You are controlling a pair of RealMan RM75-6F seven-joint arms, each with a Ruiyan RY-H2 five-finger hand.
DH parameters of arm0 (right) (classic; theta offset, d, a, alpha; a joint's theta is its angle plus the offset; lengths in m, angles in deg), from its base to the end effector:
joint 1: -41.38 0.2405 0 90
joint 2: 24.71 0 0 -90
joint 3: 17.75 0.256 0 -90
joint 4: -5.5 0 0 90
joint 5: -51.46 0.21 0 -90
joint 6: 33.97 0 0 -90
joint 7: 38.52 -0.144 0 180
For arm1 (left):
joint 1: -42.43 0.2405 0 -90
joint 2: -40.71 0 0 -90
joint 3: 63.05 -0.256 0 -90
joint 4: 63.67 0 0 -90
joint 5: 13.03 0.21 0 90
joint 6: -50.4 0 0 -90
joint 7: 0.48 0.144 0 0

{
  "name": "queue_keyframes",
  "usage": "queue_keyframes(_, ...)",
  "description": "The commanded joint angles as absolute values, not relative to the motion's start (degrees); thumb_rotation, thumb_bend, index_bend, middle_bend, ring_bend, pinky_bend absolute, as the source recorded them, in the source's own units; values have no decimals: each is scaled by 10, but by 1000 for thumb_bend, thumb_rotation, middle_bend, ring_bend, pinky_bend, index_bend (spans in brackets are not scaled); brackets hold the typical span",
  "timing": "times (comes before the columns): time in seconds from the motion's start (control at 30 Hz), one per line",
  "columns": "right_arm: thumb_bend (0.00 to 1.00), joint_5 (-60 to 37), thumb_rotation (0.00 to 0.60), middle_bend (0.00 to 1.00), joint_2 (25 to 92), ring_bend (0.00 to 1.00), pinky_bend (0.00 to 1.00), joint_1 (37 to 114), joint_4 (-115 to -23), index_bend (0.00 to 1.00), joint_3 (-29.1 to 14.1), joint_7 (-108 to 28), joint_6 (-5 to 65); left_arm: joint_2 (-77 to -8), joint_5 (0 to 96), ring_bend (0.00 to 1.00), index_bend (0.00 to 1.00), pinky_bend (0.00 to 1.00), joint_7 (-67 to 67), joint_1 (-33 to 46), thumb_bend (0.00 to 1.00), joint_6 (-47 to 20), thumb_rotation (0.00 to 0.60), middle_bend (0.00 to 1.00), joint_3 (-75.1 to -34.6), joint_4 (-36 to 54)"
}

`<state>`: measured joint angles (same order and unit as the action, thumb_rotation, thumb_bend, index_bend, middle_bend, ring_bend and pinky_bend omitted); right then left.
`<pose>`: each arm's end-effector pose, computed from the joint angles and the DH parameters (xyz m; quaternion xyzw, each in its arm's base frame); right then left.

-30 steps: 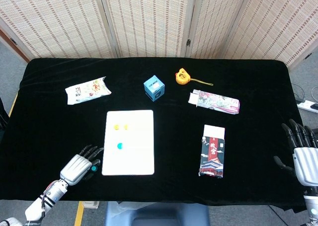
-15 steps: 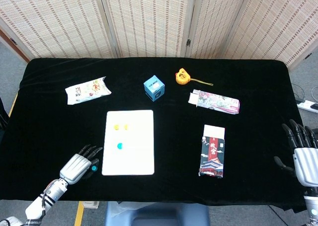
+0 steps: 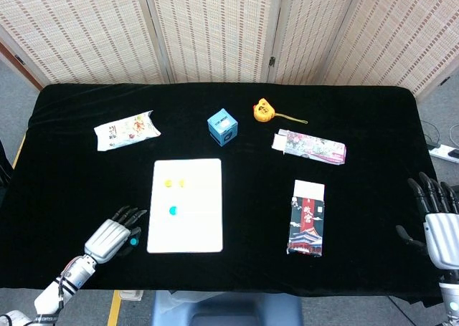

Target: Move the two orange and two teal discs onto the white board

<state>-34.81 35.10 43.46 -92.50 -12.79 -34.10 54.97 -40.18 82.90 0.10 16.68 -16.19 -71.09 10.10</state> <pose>-0.2976 -0.1724 0.1873 0.5779 -0.3536 0.3917 0.6226 -0.2811 0.2397 0.0181 -0.8142 -0.3129 -0.3128 0.3758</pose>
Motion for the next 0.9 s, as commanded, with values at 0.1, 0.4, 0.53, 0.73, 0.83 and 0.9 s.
queue_keyframes(0.1,269,-347,600,0,352,0,0,434,-923,0,-128,-344,550,-379,832,0,493,0,1,147,406,-161,600,85,-692,136)
queue_keyframes(0.4,270,-342,600,0,353,0,0,434,-913,0,-126,-353,548,-374,809,0,482,0,17,83,407,-100,600,85,-638,197)
queue_keyframes(0.53,268,-339,600,0,354,0,0,434,-911,0,-125,-356,546,-385,788,0,482,0,30,51,406,-61,600,85,-615,214)
queue_keyframes(0.73,270,-336,600,0,354,0,0,434,-907,0,-125,-359,544,-412,743,0,479,0,67,12,407,-3,600,85,-588,215)
queue_keyframes(0.83,269,-334,600,0,355,0,0,434,-906,0,-124,-359,543,-429,720,0,477,0,89,-3,407,18,600,85,-578,208)
queue_keyframes(0.9,269,-334,600,0,355,0,0,434,-906,0,-124,-360,542,-438,706,0,476,0,102,-10,407,28,600,85,-574,203)
